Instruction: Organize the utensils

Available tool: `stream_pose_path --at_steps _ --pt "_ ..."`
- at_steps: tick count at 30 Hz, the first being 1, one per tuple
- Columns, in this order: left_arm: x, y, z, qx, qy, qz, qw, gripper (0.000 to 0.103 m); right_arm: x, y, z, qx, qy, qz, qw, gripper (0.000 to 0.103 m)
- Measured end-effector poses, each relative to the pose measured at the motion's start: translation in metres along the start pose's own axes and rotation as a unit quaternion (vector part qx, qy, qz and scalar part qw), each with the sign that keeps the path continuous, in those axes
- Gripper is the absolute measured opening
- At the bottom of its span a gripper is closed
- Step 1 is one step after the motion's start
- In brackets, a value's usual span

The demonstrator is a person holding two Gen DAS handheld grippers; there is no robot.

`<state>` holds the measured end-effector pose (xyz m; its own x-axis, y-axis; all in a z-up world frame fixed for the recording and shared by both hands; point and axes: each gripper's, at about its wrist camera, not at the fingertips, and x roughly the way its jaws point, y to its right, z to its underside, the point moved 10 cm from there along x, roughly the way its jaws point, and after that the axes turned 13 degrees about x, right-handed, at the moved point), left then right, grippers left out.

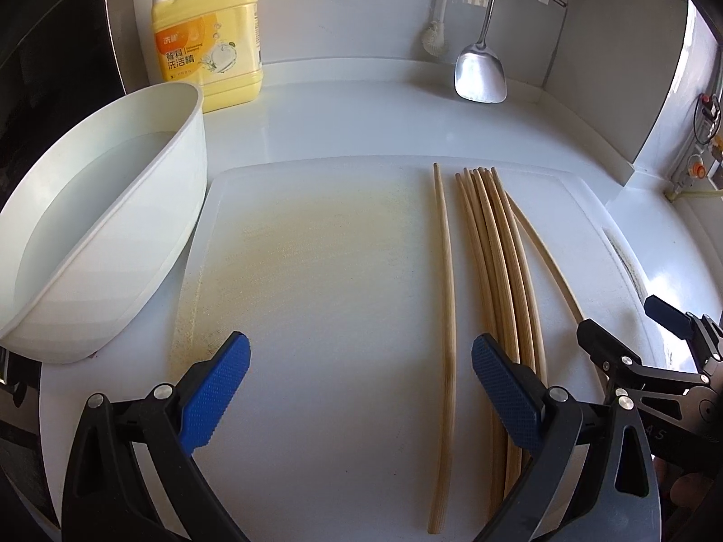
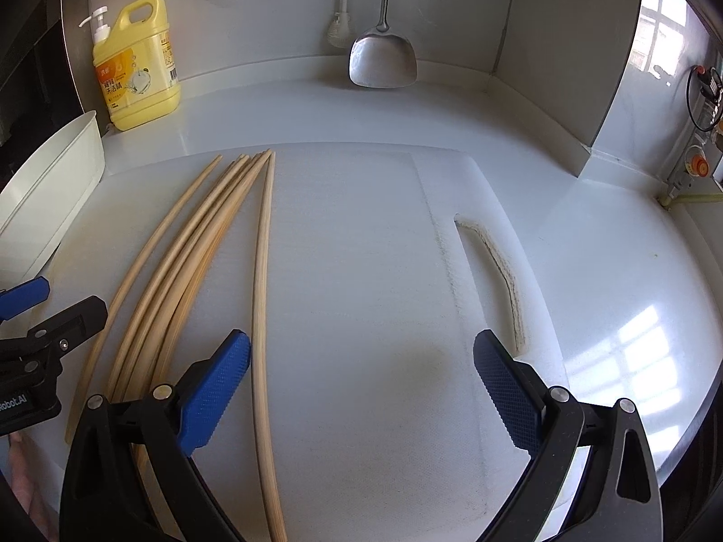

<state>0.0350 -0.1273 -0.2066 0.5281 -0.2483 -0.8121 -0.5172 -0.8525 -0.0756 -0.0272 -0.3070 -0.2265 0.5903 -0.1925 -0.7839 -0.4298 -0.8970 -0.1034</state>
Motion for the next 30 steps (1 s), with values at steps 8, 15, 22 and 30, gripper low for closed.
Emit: stream_pose_path --at_steps 8,15,22,30 --pt "0.009 0.001 0.003 0.013 -0.009 -0.015 0.9998 0.098 0.000 -0.002 -0.001 -0.003 0.002 -0.002 1.000 0.094" --pt "0.015 0.005 -0.007 0.026 -0.001 -0.009 0.9996 0.096 0.002 -0.016 -0.007 -0.033 0.020 -0.006 0.999 0.093" --pt "0.006 0.019 -0.012 0.047 0.019 -0.002 0.9987 0.058 0.002 -0.029 -0.005 -0.027 0.024 -0.051 0.998 0.064" --pt "0.002 0.033 -0.016 0.055 0.026 0.014 0.9981 0.015 -0.003 -0.046 -0.004 -0.060 0.030 -0.069 0.995 0.028"
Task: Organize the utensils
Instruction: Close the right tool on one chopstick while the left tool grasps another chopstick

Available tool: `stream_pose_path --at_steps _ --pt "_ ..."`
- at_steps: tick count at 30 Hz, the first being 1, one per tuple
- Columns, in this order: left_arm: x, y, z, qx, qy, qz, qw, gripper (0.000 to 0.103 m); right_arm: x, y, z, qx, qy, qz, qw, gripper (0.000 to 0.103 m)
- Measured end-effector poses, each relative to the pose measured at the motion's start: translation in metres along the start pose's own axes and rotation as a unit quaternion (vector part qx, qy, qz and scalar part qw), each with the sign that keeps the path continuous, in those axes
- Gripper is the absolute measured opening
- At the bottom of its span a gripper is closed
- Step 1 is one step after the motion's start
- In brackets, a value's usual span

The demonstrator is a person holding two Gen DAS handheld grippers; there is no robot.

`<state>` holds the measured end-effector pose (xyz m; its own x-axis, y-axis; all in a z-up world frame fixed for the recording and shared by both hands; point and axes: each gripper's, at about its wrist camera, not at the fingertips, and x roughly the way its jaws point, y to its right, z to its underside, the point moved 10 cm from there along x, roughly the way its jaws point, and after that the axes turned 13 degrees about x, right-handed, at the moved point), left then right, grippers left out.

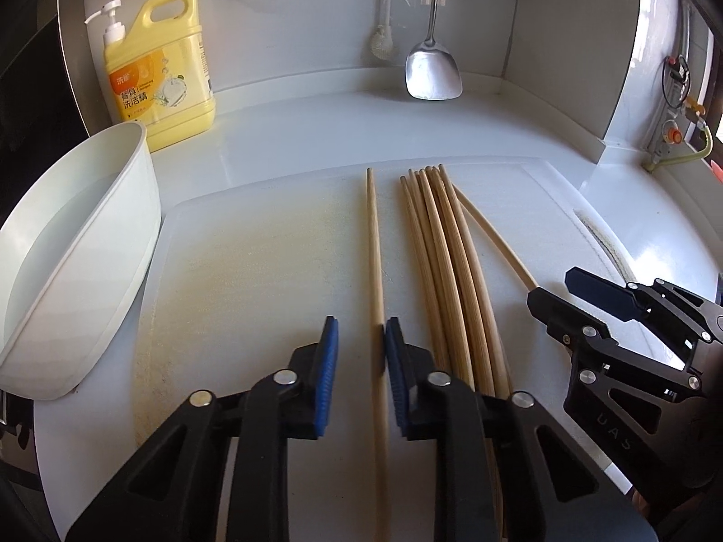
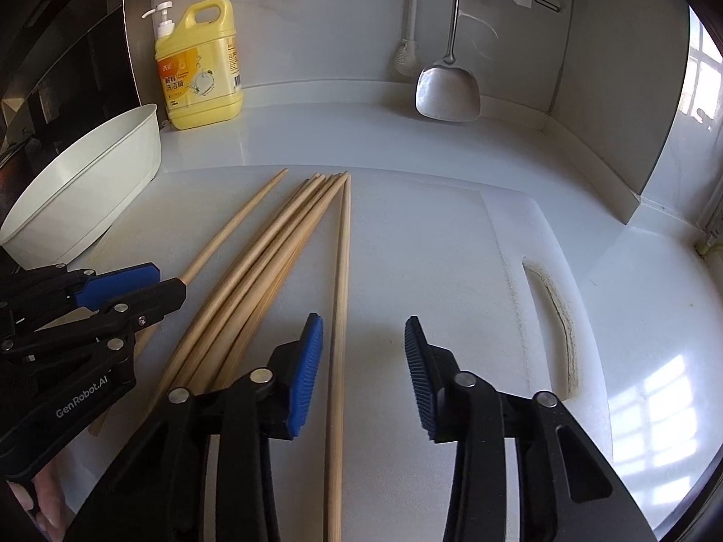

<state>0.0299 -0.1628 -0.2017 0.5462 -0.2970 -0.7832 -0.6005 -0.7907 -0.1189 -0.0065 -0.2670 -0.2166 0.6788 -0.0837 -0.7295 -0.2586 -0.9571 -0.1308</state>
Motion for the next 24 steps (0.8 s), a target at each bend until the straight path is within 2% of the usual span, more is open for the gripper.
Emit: stream_pose_path --at_steps 2,5,24 --pt "-0.001 0.002 -0.001 -0.002 0.000 0.000 1.0000 0.008 -0.001 -0.007 0.001 -0.022 0.002 0.000 1.000 0.016" --pt "-0.001 0.003 -0.001 -0.006 0.001 -0.003 1.0000 0.008 -0.002 -0.015 0.003 -0.049 0.009 0.004 0.999 0.007" --pt "-0.015 -0.007 0.008 -0.054 -0.009 0.006 0.9985 0.007 -0.020 -0.002 -0.004 -0.002 0.001 -0.034 0.999 0.006"
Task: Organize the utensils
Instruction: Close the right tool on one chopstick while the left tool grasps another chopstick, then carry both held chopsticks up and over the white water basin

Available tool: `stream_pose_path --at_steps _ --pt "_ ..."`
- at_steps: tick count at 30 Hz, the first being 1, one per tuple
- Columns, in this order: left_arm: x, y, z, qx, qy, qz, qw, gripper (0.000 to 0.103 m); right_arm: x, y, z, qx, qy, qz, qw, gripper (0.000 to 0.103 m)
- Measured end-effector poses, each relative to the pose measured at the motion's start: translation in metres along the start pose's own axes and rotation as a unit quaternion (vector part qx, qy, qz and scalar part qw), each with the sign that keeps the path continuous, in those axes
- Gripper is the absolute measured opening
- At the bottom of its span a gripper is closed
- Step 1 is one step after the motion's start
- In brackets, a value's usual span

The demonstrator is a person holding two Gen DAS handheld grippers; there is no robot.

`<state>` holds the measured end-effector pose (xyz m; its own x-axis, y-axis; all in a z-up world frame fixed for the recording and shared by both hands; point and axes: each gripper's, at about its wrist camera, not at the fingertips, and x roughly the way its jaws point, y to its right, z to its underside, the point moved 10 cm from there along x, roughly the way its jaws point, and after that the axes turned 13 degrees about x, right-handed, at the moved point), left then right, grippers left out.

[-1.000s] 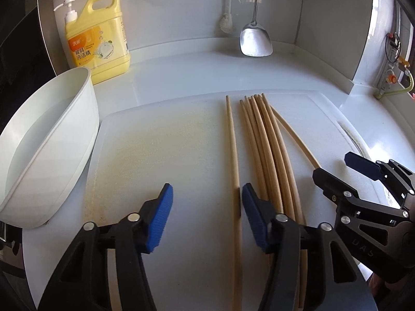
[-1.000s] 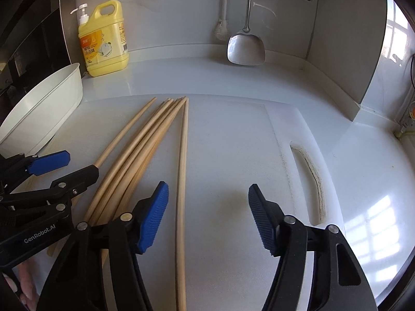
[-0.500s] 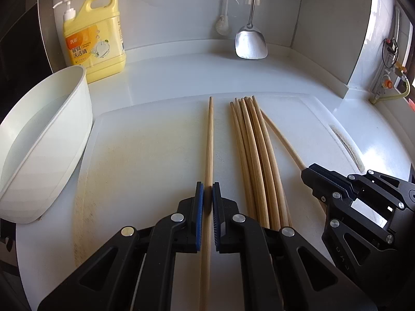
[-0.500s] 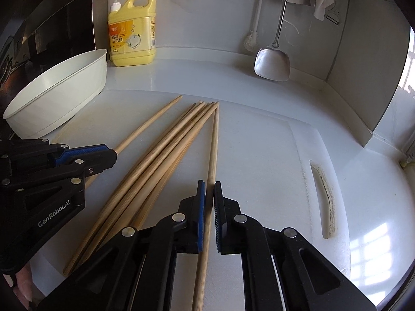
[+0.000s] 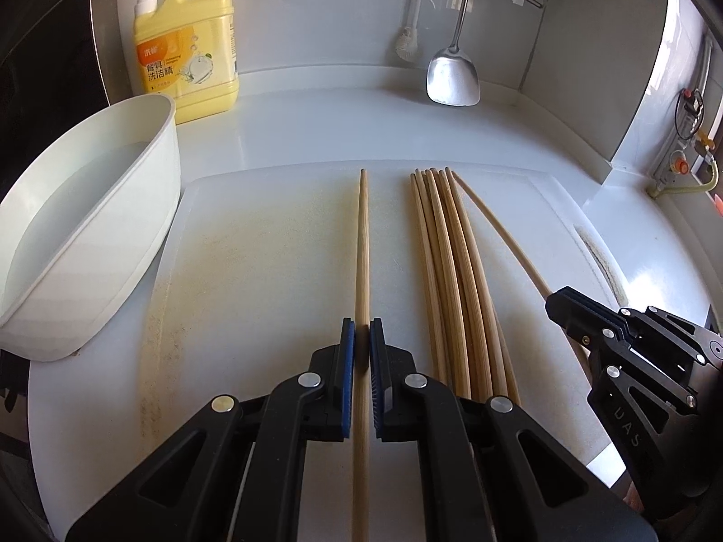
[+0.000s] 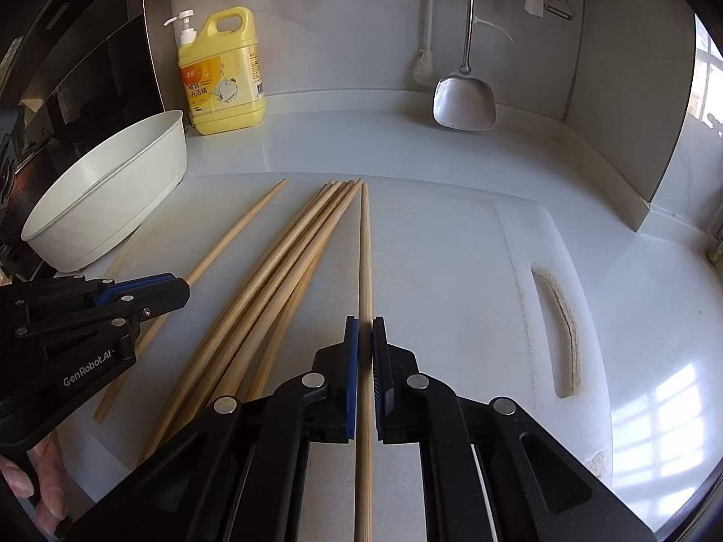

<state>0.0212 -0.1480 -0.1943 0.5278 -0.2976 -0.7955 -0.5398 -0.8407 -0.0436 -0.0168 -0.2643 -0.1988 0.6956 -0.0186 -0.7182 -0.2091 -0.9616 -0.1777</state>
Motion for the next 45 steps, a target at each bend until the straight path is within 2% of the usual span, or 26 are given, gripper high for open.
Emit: stream_pose_path --at_steps 9,15,21,28,36,40,45 --pt "-0.048 -0.004 -0.025 -0.011 0.020 -0.007 0.9997 0.007 -0.029 0.001 -0.019 0.008 0.010 -0.006 1.000 0.006" --pt "-0.096 -0.019 -0.044 -0.033 0.039 -0.022 0.9985 0.007 -0.063 -0.021 -0.049 -0.006 0.026 -0.031 0.999 0.006" --pt "-0.139 -0.066 -0.049 -0.068 0.056 -0.059 0.9944 0.007 -0.084 -0.079 -0.075 -0.042 0.028 -0.077 0.996 0.006" --pt "-0.164 -0.154 -0.041 -0.110 0.065 -0.098 0.9870 0.007 -0.070 -0.180 -0.091 -0.068 0.019 -0.132 0.989 0.006" --pt "-0.152 -0.262 -0.035 -0.128 0.058 -0.100 0.9851 0.007 -0.021 -0.282 -0.101 -0.071 0.002 -0.144 0.987 0.006" --pt "-0.128 -0.290 -0.031 -0.127 0.039 -0.087 0.9874 0.007 0.006 -0.315 -0.099 -0.058 -0.020 -0.148 0.987 0.006" --pt "-0.096 -0.309 -0.020 -0.151 0.017 -0.068 0.9860 0.007 0.038 -0.334 -0.094 -0.052 -0.052 -0.146 0.987 0.006"
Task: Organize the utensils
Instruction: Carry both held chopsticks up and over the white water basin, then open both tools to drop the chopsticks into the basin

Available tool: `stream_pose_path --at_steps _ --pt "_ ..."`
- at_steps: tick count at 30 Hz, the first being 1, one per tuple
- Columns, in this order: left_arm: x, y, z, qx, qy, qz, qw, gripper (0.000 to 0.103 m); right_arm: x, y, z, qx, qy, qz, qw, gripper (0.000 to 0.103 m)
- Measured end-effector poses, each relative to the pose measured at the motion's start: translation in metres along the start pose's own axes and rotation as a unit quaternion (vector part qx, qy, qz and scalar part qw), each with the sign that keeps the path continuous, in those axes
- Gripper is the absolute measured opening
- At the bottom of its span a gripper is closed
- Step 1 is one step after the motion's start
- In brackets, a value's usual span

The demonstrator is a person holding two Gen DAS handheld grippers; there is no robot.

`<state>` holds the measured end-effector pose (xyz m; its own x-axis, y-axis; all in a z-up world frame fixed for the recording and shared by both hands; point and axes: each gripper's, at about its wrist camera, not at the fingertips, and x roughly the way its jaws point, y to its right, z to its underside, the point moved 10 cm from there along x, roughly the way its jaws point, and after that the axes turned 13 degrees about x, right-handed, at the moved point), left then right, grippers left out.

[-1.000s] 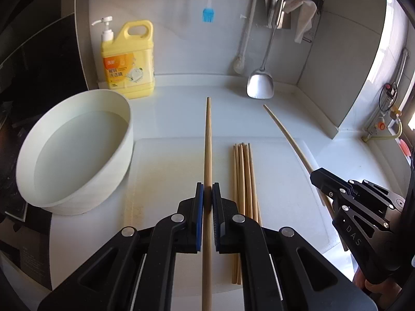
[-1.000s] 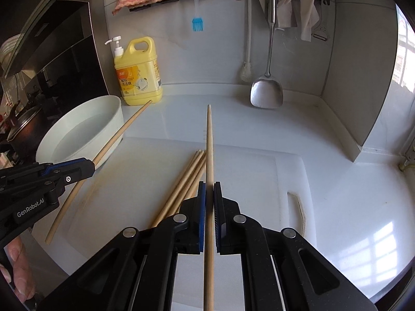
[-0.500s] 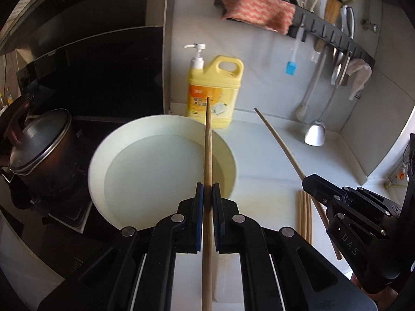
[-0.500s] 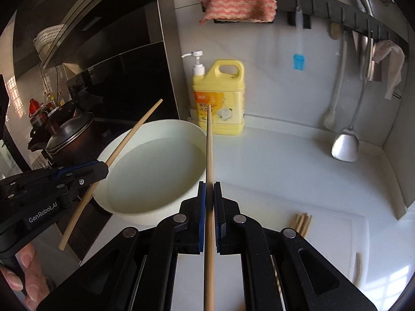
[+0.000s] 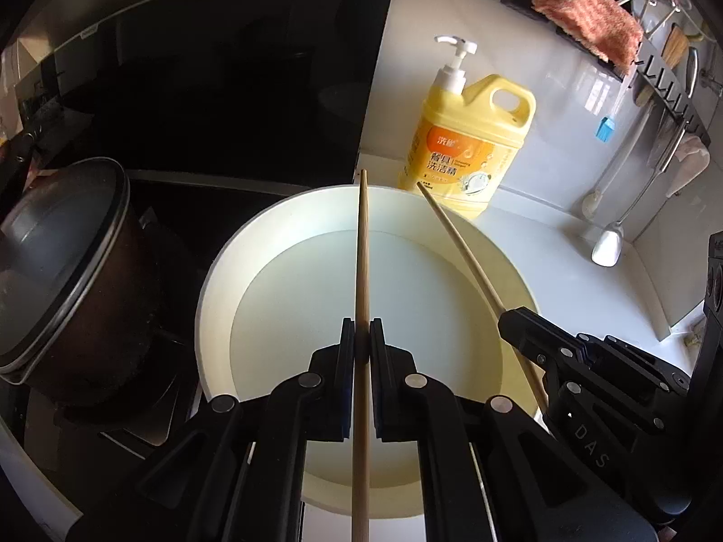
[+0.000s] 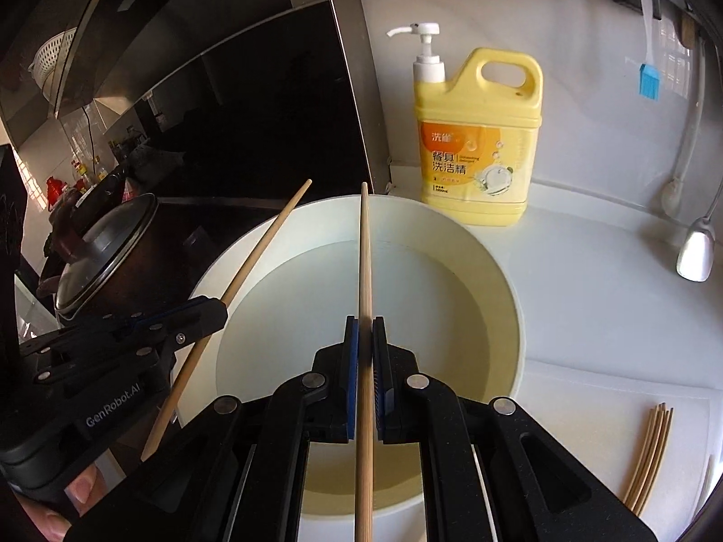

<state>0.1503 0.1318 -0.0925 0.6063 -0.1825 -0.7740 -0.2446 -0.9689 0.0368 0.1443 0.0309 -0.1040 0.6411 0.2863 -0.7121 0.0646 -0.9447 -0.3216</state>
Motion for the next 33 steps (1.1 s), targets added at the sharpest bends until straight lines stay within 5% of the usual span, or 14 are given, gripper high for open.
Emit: stream_pose_path --at_steps 10,28,33 --pt "0.049 -0.010 0.008 -0.025 -0.047 0.002 0.9986 0.007 0.057 0.009 0.008 0.007 -0.081 0.004 0.997 0.006" --pt "0.093 -0.016 0.034 -0.041 -0.117 -0.001 0.9923 0.008 0.096 0.024 0.022 0.017 -0.159 0.022 0.987 0.006" --pt "0.091 -0.023 0.034 -0.044 -0.110 -0.010 0.9929 0.036 0.091 0.026 0.021 0.016 -0.152 0.027 0.988 0.015"
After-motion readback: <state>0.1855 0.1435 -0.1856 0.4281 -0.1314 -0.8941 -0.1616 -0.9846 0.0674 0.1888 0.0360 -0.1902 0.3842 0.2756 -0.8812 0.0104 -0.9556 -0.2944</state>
